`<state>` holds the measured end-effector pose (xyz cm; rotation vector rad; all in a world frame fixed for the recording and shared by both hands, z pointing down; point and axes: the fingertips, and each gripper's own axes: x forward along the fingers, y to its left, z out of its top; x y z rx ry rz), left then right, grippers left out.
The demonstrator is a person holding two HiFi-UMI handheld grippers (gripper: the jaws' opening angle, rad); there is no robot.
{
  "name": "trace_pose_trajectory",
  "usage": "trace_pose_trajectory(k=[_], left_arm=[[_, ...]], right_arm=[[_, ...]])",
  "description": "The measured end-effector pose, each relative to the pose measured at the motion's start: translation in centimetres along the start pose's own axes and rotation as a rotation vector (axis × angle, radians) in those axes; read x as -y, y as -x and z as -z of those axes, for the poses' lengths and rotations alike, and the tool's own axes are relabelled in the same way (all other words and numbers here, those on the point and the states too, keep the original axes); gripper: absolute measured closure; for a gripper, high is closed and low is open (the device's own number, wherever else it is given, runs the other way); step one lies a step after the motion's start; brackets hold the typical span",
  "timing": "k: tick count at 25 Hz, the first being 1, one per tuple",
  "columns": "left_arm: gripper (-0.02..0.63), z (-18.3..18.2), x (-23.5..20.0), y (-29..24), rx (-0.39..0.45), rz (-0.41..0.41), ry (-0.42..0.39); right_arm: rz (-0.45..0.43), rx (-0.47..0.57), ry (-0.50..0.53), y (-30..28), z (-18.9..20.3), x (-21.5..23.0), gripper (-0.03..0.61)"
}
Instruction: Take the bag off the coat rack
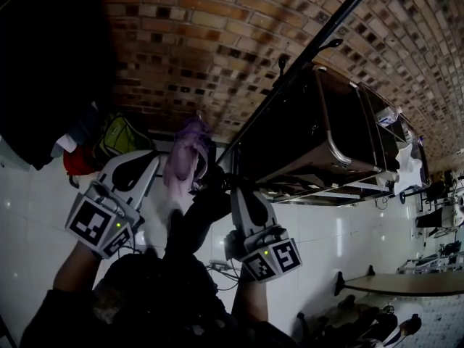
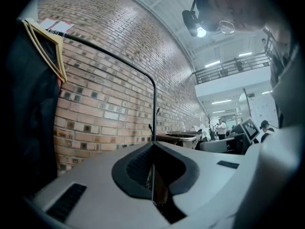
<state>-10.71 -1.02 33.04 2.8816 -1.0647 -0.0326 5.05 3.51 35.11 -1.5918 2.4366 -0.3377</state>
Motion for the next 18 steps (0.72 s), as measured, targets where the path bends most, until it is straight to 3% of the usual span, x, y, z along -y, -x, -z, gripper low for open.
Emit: trace_pose_trajectory(k=[18], left_arm=[[0.58, 0.8, 3.4, 7.5, -0.026, 0.064, 0.001]], right_arm=[[0.056, 0.008, -0.003, 6.0, 1.8, -7.0, 0.528]])
